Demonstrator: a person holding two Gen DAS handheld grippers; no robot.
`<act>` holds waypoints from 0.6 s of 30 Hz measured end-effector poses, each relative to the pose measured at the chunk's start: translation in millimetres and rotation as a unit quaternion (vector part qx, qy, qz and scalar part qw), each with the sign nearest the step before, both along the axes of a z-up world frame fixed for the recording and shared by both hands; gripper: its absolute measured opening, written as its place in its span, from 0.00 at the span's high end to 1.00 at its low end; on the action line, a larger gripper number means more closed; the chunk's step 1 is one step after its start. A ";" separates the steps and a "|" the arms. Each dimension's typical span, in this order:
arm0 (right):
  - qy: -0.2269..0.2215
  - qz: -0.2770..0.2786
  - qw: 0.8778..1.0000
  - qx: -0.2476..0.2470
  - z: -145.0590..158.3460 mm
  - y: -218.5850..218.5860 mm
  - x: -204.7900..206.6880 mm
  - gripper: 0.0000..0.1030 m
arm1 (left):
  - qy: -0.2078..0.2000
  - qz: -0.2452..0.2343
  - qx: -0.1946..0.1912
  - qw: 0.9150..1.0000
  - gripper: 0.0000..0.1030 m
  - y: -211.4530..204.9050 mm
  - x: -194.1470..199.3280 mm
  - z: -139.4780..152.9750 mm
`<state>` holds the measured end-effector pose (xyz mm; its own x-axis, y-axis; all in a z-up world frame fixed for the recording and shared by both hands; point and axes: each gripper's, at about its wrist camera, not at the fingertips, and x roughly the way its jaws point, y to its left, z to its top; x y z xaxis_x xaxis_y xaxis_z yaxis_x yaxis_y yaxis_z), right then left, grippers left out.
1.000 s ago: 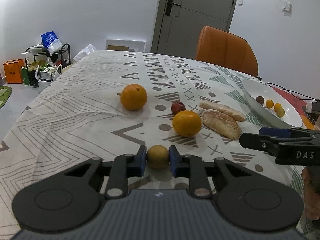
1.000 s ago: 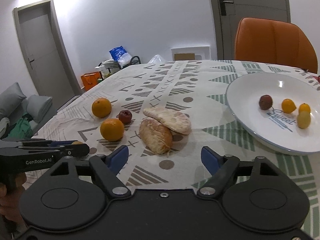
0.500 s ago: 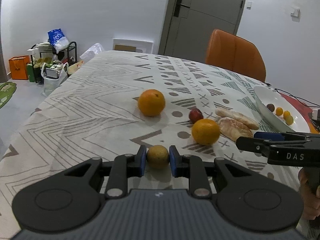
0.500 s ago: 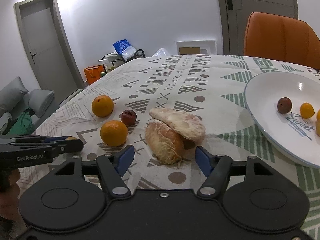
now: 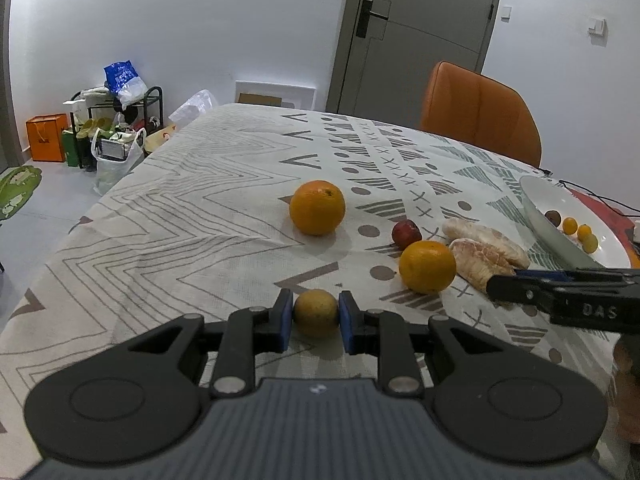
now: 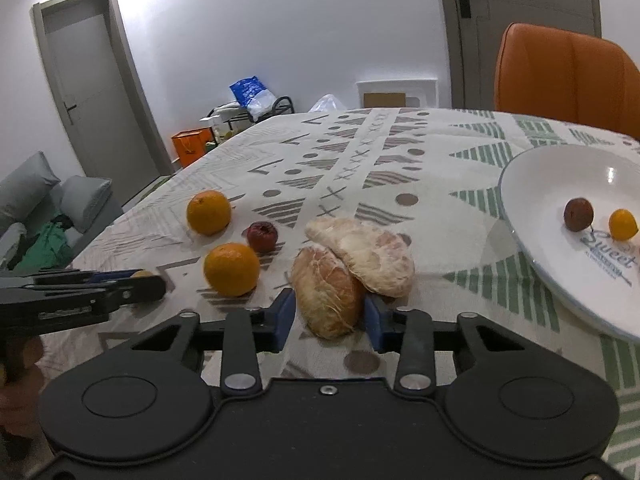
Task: Organize fruits
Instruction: 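Grasp the small yellow-green fruit with the left gripper while the right gripper grasps a peeled pomelo segment, then carry the yellow-green fruit and pomelo segment over the white bowl and release both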
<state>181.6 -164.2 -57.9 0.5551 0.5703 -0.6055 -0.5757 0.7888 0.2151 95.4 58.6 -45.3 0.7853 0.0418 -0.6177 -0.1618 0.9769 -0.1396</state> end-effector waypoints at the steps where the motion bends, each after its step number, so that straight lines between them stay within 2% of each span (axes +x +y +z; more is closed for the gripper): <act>1: 0.004 0.006 1.000 0.003 0.5 -0.2 -2.5 0.63 | -0.001 0.001 0.000 1.000 0.78 -0.6 -0.7 -0.2; 18: -0.022 0.012 0.999 -0.028 -0.2 20.4 0.3 0.62 | -0.009 -0.007 -0.011 1.000 0.77 4.2 -5.6 -1.1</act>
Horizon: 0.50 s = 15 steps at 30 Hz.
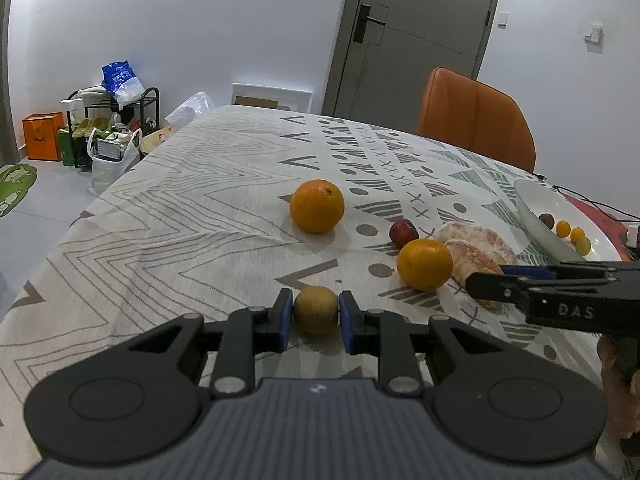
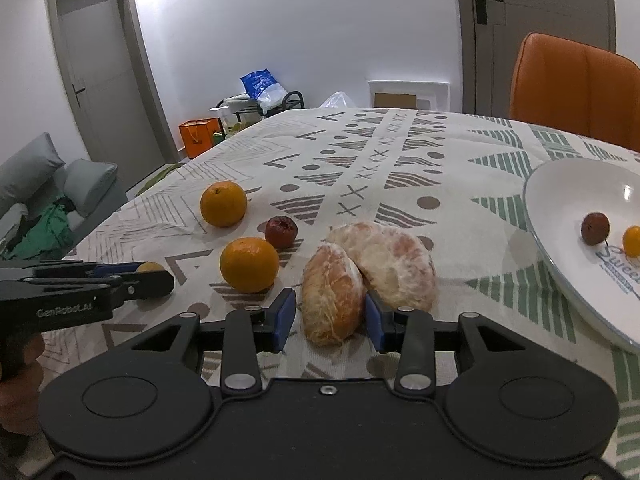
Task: Organize fruits
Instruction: 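Carry the yellow-green fruit and pomelo segment over the white bowl and release both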
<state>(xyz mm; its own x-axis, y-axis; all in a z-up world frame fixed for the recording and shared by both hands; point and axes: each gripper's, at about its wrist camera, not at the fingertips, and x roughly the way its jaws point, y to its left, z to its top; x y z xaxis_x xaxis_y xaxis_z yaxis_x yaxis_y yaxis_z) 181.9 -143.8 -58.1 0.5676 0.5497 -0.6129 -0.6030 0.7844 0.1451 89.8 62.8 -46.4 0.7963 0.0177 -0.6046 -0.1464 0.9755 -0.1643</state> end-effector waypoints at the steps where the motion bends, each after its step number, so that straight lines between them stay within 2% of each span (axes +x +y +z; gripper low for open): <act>1: -0.001 0.000 1.000 -0.002 0.1 1.9 1.0 0.61 | 0.000 -0.001 -0.002 1.000 0.77 0.9 0.1 0.0; 8: -0.024 0.006 0.999 -0.033 -1.4 14.7 -2.2 0.57 | -0.004 0.006 -0.015 1.000 0.78 8.8 -3.1 0.9; 9: -0.036 0.001 0.998 -0.049 -1.4 17.2 -4.8 0.65 | -0.005 0.008 -0.016 1.000 0.78 9.3 -3.8 1.5; 10: -0.044 -0.001 0.997 -0.060 -1.4 19.0 -6.5 0.68 | -0.007 0.009 -0.016 1.000 0.78 9.7 -4.5 2.4; 15: -0.042 -0.005 0.998 -0.051 1.8 13.7 -10.8 0.69 | -0.013 0.012 -0.014 1.000 0.78 9.1 -7.0 7.7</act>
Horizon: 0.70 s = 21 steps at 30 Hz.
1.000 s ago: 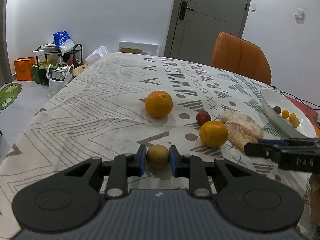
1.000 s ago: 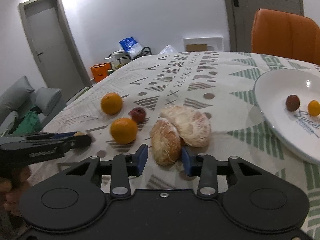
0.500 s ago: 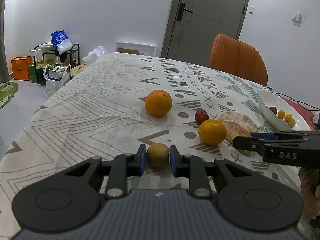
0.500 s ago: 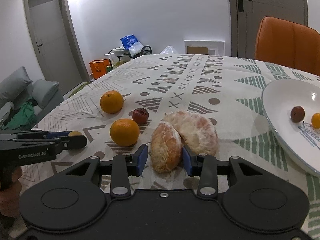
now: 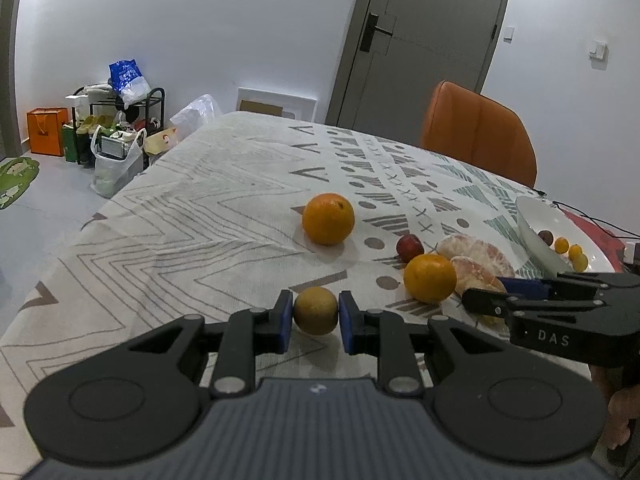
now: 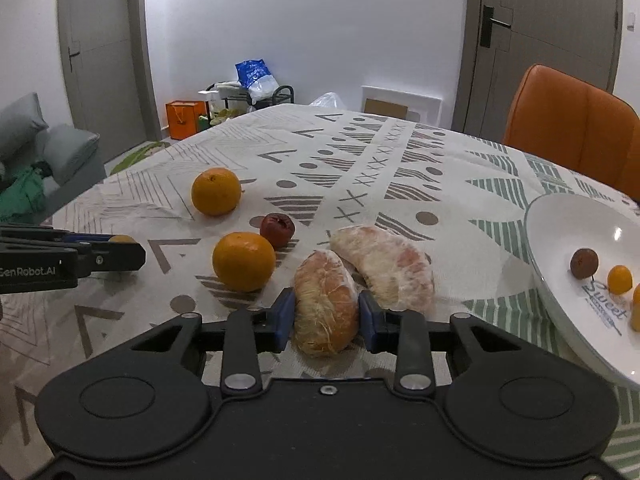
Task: Organize fruits
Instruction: 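Carry the yellow-green fruit and pomelo segment over the white bowl and release both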
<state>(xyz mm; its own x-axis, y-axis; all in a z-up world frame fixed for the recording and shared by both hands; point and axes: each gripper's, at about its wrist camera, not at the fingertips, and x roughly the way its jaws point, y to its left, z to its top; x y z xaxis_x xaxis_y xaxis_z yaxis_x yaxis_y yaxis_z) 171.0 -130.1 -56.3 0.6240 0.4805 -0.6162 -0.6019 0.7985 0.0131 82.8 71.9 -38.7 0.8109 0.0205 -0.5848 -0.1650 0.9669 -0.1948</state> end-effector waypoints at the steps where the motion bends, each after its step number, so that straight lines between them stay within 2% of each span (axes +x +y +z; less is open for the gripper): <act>1: -0.001 0.000 1.000 0.004 1.7 -2.5 -1.3 0.69 | -0.002 -0.001 0.002 1.000 0.78 -0.9 -0.8 1.7; 21: -0.028 -0.040 0.997 0.057 28.9 -55.0 -10.6 0.69 | -0.034 -0.034 0.016 0.999 0.78 -36.2 7.7 24.8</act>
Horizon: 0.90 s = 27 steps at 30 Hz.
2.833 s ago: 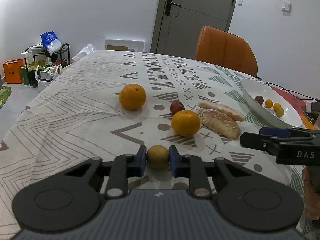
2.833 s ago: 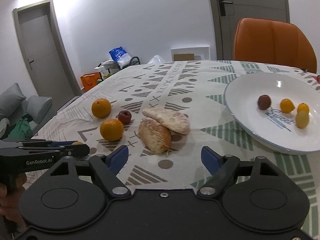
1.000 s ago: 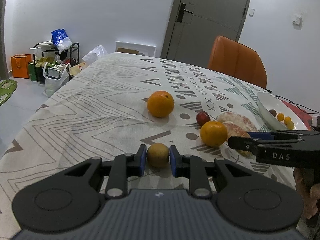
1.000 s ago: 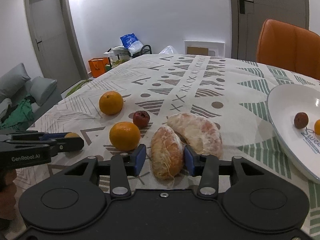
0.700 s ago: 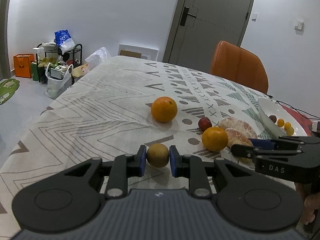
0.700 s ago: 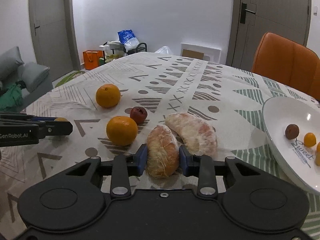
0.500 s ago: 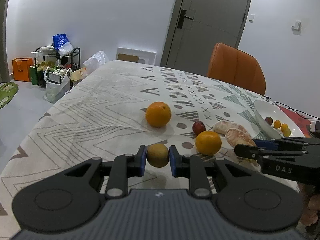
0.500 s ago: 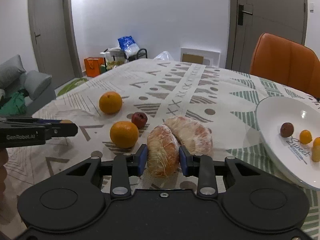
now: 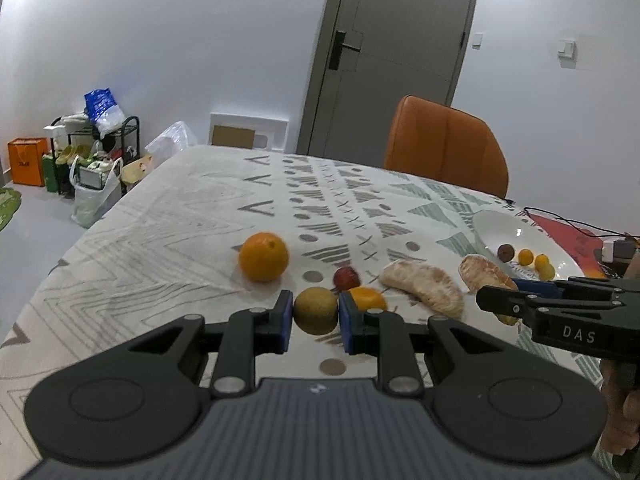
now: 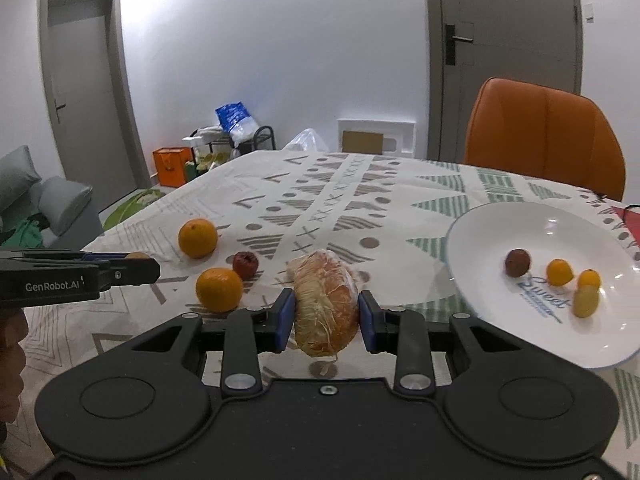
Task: Organize fruits
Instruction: 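Carry the yellow-green fruit and pomelo segment over the white bowl and release both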
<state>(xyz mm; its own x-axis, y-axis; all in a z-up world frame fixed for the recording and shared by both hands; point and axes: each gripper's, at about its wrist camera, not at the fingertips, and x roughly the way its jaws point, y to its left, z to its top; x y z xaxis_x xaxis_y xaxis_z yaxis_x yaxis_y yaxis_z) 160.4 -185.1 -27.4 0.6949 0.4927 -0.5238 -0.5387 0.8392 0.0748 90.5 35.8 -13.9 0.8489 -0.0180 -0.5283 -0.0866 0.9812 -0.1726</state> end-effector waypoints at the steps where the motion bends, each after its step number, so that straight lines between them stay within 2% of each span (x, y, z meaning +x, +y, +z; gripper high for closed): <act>1: -0.002 -0.003 1.000 0.002 1.1 -3.1 -0.1 0.69 | -0.002 -0.002 0.001 1.000 0.78 -1.8 0.8 1.1; 27: -0.016 -0.083 0.996 0.027 8.0 -78.2 10.3 0.69 | -0.016 -0.068 0.020 0.997 0.78 -63.5 33.4 14.5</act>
<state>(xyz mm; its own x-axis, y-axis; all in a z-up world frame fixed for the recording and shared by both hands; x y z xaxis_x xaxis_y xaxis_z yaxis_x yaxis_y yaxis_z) 170.7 -263.3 -19.4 0.7848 0.3973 -0.4757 -0.3961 0.9118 0.1081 124.0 -27.7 0.6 0.8566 -0.1136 -0.5034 0.0533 0.9897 -0.1327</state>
